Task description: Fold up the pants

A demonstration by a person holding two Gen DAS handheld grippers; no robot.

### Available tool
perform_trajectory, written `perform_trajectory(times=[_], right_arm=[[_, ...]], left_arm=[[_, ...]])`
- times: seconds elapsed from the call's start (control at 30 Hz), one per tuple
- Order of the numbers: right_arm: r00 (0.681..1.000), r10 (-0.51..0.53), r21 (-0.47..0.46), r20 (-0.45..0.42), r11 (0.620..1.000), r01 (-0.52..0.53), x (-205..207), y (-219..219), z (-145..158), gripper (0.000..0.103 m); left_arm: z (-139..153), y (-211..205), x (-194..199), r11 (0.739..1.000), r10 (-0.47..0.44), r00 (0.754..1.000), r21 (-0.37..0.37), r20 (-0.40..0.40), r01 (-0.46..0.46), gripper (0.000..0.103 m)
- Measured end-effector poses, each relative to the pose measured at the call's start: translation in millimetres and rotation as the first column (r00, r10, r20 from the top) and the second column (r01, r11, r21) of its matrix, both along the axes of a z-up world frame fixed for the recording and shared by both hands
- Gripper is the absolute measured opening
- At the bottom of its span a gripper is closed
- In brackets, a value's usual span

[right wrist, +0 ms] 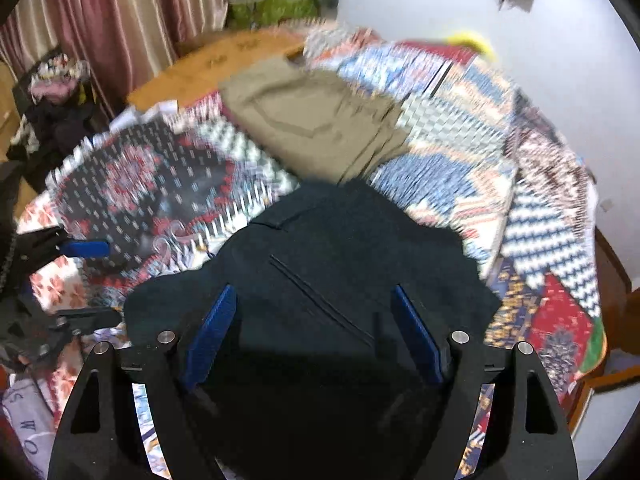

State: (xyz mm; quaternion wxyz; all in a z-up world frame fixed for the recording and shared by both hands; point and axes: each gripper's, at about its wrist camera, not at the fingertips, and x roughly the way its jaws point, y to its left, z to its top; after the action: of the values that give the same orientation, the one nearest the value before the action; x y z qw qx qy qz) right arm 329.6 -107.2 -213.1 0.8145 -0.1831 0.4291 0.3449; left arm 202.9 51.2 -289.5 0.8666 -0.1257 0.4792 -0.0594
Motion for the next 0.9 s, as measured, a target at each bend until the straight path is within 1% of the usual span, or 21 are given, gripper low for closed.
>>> perform_trajectory(times=[0.1,0.2,0.27,0.33,0.4,0.5,0.53,0.6,0.63,0.67,0.7,0.77,0.83,0.9], right_arm=[[0.999,-0.038,0.070,0.023,0.997,0.037,-7.2,-19.3,19.5,0.078],[0.996,-0.084,0.078,0.036,0.994,0.081,-8.5,-31.7,20.0,0.078],[0.992,-0.119,0.077,0.028,0.990,0.117,-8.8,-42.2,13.3,0.078],[0.987,-0.160,0.084,0.005,0.984,0.159,-8.8,-53.4,4.8,0.078],[0.980,-0.200,0.094,-0.011,0.975,0.200,-9.8,-66.4,-0.9,0.078],[0.962,-0.268,0.113,-0.058,0.955,0.273,-4.1,-89.4,-14.7,0.078],[0.955,-0.288,0.111,-0.065,0.949,0.294,-2.9,-95.2,-19.1,0.078],[0.941,-0.330,0.075,-0.076,0.939,0.335,1.2,-104.0,-35.4,0.078],[0.935,-0.346,0.043,-0.081,0.936,0.350,2.8,-106.6,-47.3,0.078],[0.933,-0.347,0.032,-0.097,0.936,0.352,2.6,-109.3,-58.0,0.078],[0.930,-0.349,0.047,-0.119,0.933,0.356,1.4,-113.3,-65.3,0.078],[0.915,-0.371,0.102,-0.159,0.916,0.388,0.9,-123.4,-72.5,0.078],[0.907,-0.378,0.127,-0.185,0.906,0.403,2.9,-128.8,-75.1,0.080],[0.902,-0.382,0.146,-0.202,0.899,0.413,3.3,-131.7,-77.8,0.080]], left_arm=[[6.9,8.2,-0.5,0.999,0.021,1.000,-0.030,0.009,-0.021,0.092],[16.2,9.4,17.6,0.999,0.036,0.999,-0.019,0.024,-0.036,0.092],[20.3,5.0,36.2,1.000,0.022,0.999,0.013,0.040,-0.022,0.092],[21.1,-1.5,65.8,0.998,0.018,0.999,0.058,0.034,-0.020,0.092],[18.4,-8.7,90.3,0.998,-0.013,1.000,0.058,0.025,0.011,0.092],[10.1,-20.9,124.8,0.997,-0.040,0.999,0.068,-0.002,0.040,0.092],[5.9,-24.8,136.4,0.997,-0.048,0.999,0.063,-0.012,0.049,0.092],[-2.6,-32.4,151.5,0.995,-0.064,0.998,0.074,-0.024,0.065,0.092],[-8.2,-36.8,159.8,0.994,-0.061,0.998,0.094,-0.026,0.063,0.092],[-12.2,-40.0,165.9,0.992,-0.060,0.998,0.113,-0.026,0.062,0.092],[-16.4,-43.5,172.5,0.989,-0.062,0.998,0.132,-0.027,0.065,0.092],[-23.0,-51.4,183.9,0.982,-0.062,0.998,0.178,-0.023,0.066,0.092],[-27.9,-58.6,192.8,0.970,-0.071,0.997,0.230,-0.018,0.073,0.092],[-32.2,-63.2,199.5,0.962,-0.082,0.996,0.261,-0.022,0.084,0.092]])
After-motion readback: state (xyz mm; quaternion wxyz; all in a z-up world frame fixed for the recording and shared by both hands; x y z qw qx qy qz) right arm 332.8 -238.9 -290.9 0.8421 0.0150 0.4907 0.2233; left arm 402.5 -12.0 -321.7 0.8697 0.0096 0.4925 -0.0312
